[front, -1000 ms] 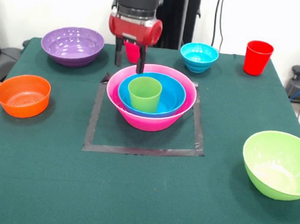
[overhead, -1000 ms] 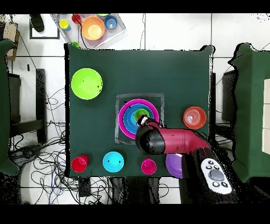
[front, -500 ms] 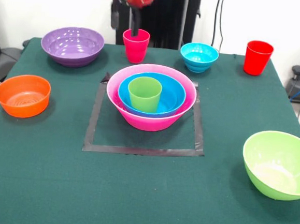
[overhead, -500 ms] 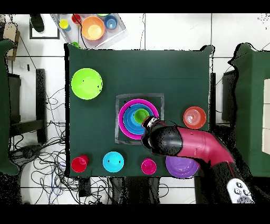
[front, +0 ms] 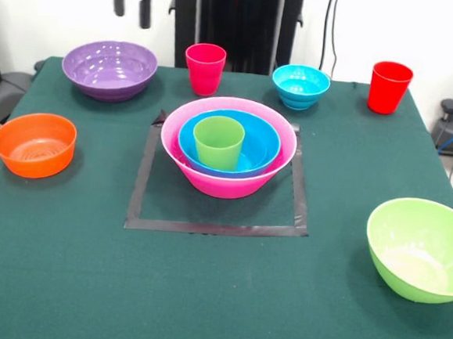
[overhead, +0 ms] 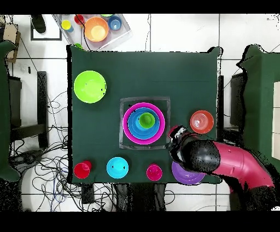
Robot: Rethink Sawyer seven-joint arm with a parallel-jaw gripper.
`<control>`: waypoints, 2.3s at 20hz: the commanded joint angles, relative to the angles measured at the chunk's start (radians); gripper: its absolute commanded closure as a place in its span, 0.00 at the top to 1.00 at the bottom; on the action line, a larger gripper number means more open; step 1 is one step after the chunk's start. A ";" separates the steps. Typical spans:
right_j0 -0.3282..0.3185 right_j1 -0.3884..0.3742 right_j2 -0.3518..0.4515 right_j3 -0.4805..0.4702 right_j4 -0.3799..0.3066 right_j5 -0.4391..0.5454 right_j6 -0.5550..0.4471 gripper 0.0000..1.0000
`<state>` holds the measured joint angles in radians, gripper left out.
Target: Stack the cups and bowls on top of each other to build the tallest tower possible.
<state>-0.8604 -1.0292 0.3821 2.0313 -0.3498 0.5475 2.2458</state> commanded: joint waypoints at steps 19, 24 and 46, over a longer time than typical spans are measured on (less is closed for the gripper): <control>0.019 0.179 -0.003 0.077 -0.346 -0.182 -0.080 1.00; -0.014 0.078 0.028 0.100 -0.300 -0.090 -0.153 1.00; 0.215 0.366 -0.236 -0.065 -0.464 -0.332 0.049 1.00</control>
<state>-0.6716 -0.7299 0.2066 2.0431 -0.7426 0.2572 2.2458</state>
